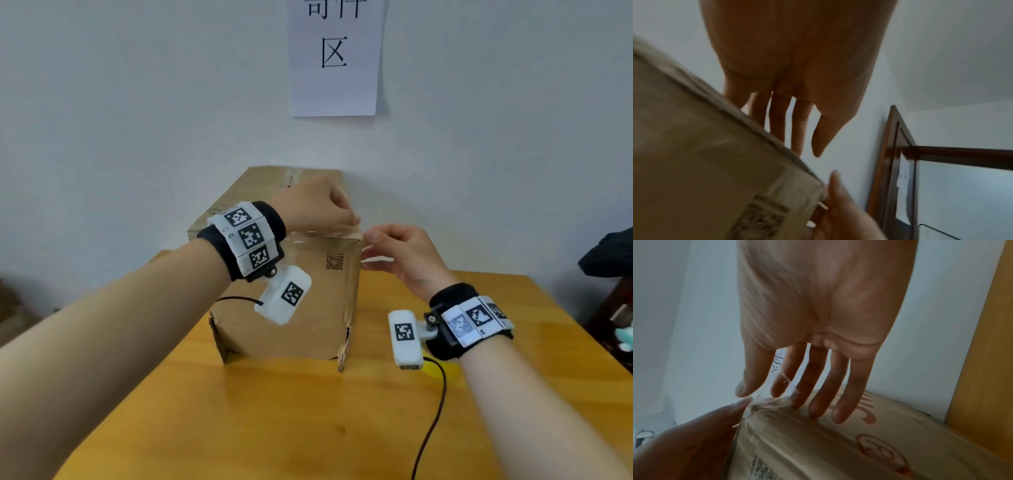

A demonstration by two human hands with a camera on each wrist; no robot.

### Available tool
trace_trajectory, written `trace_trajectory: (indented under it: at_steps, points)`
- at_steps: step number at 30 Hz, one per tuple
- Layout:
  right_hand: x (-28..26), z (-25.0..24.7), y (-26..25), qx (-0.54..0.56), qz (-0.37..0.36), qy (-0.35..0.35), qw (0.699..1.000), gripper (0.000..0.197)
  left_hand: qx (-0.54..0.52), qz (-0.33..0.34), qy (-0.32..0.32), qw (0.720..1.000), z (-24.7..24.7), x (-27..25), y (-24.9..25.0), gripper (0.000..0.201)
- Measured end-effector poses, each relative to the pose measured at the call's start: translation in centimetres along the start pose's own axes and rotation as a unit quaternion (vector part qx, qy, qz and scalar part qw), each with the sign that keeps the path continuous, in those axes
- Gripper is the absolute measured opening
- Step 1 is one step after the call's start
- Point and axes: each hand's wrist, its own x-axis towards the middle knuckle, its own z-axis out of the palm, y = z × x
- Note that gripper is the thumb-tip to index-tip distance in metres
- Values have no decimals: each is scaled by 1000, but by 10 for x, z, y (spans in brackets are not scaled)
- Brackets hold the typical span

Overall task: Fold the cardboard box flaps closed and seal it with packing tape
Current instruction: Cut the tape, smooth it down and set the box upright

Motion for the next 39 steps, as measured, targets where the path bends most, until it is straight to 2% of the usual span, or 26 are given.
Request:
trace_trajectory:
  at_steps: [3,7,10,12,15,16,17,21,23,26,30,34,37,39]
  points:
    - [5,-4,2,25,-12,-24,999,20,30,15,-11,999,-3,8,1,25]
    - [17,-4,5,32,-34,-35,998,7,74,23,-12,997,-3,17,2,32]
    - [25,0,12,58,-15,-44,997,11,84,30,-13,996,-2,18,-1,31]
    - [29,1,19,48,6,-34,998,26,95,34,-8,995,0,18,-3,28]
    - [32,-1,28,-3,19,1,1000,64,121,42,10,992,5,16,-1,28]
    - [33,-2,31,-19,25,16,999,71,132,43,17,990,6,16,1,30]
    - [34,-5,32,-35,31,30,998,70,143,46,23,988,8,16,3,31]
    - [34,-11,26,-93,24,59,994,34,184,57,36,981,14,17,13,38]
    - [31,-10,18,-101,18,70,992,29,193,62,36,979,14,17,15,34]
    - [24,-5,4,-59,11,77,995,30,171,55,30,983,12,15,13,27]
    - [12,7,-15,13,-1,21,1000,30,149,53,17,987,10,14,13,19]
    - [7,23,-25,-105,-14,-1,994,29,97,47,-14,994,1,9,8,10]
    - [5,30,-25,-197,8,10,980,33,61,48,-64,995,-10,0,1,32]
    - [0,34,-24,-251,32,10,967,45,65,64,-100,991,-17,-10,-1,45]
